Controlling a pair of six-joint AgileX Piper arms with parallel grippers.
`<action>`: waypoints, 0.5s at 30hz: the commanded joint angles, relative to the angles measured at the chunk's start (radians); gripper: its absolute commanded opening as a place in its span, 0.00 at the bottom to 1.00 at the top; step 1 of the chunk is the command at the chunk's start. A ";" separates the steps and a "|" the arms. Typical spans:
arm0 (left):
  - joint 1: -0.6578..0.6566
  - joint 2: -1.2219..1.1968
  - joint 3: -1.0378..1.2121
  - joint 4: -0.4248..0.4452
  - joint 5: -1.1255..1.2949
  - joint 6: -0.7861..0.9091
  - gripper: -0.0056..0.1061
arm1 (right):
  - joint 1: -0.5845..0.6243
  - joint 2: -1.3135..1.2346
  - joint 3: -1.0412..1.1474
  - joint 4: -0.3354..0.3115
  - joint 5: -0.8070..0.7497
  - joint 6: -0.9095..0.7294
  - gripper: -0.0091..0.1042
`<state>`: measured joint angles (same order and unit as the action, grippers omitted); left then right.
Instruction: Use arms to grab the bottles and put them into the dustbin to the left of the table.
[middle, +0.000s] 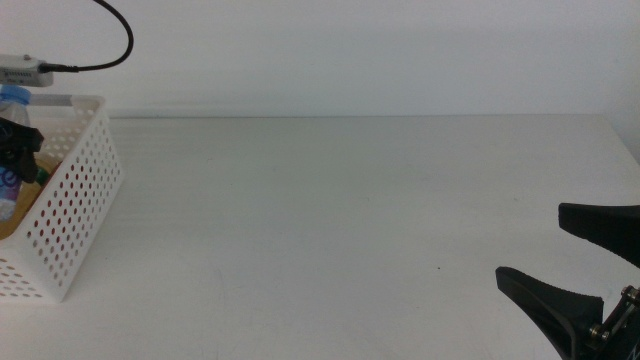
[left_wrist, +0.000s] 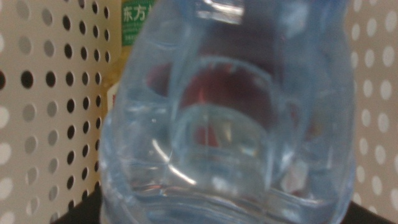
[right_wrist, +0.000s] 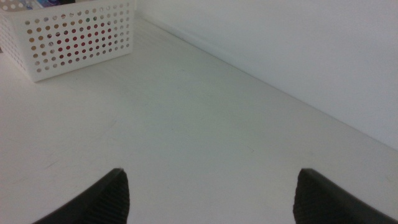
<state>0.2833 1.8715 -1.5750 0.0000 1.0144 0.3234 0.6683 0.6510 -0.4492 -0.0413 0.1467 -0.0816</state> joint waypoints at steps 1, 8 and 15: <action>0.000 -0.053 -0.039 0.000 -0.058 -0.005 0.19 | -0.004 0.000 -0.027 -0.008 -0.072 -0.009 0.78; 0.000 -0.046 -0.039 0.007 -0.056 -0.005 0.75 | -0.004 0.000 -0.027 -0.008 -0.072 -0.009 0.78; -0.002 -0.059 -0.042 0.000 -0.003 -0.005 0.86 | -0.004 0.000 -0.027 -0.008 -0.072 -0.009 0.78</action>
<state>0.2833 1.8802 -1.5838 0.0000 1.0164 0.3234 0.6683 0.6510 -0.4492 -0.0413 0.1467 -0.0816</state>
